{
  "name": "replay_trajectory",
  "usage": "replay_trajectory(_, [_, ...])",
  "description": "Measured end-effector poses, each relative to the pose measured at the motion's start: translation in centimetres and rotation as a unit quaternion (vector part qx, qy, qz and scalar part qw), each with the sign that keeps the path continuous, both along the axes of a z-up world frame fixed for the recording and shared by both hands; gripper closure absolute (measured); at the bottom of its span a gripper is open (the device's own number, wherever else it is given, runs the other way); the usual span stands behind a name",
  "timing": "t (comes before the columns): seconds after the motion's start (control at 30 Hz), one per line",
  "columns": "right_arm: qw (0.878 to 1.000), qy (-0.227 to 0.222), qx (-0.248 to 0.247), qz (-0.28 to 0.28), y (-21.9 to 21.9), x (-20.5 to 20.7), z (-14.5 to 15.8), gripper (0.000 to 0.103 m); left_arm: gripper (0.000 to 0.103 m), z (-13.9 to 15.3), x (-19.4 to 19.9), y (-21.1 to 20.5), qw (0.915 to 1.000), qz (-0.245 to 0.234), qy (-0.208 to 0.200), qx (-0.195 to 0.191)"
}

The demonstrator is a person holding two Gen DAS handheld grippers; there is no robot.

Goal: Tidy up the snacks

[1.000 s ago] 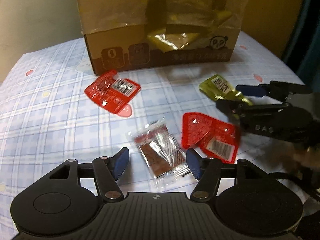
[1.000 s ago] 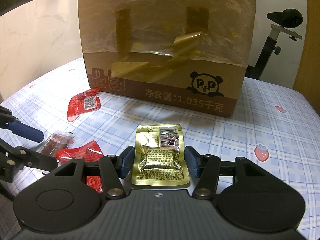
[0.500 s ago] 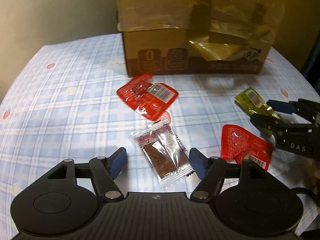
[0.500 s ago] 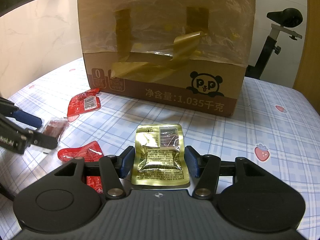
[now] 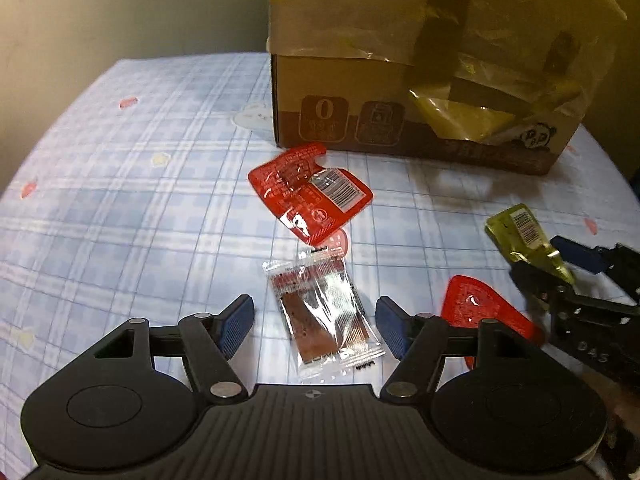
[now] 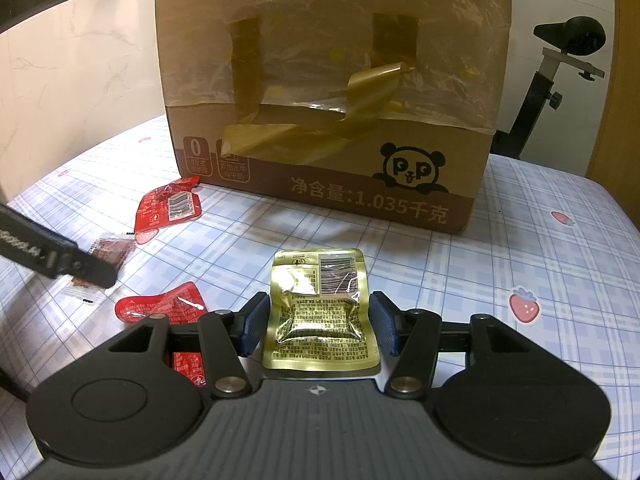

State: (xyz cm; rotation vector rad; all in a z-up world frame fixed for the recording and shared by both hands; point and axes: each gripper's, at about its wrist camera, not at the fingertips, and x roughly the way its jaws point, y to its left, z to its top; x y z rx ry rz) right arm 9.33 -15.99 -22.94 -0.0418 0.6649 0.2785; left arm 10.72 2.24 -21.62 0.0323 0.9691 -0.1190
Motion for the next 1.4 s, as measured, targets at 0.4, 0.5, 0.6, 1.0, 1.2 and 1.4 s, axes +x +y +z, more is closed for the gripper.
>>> replay_trajectory(0.4, [1.000,0.000,0.000,0.000,0.0,0.0,0.0,0.045,0.057,0.1,-2.4,0.2,0.9984,-0.010,-0.053,-0.016])
replay_trajectory(0.5, [1.000,0.000,0.000,0.000,0.0,0.0,0.0,0.045,0.058,0.1,-2.4,0.8,0.9981,-0.002,-0.057,-0.024])
replay_trajectory(0.6, [1.000,0.000,0.000,0.000,0.1,0.0,0.0,0.045,0.058,0.3,-2.5,1.0,0.9973,0.001,-0.069,-0.027])
replay_trajectory(1.0, [1.000,0.000,-0.001,0.001,0.1,0.0,-0.1,0.045,0.058,1.2,-3.2,0.6,0.9946,-0.011,-0.100,-0.026])
replay_trajectory(1.2, [1.000,-0.002,0.007,0.002,0.0,-0.2,-0.1,0.046,0.058,1.7,-3.5,0.8,0.9931,-0.006,-0.113,-0.030])
replay_trajectory(1.4, [1.000,-0.010,0.017,-0.004,-0.5,-0.6,0.6,0.046,0.058,2.5,-3.4,1.3,0.9912,-0.006,-0.128,-0.034])
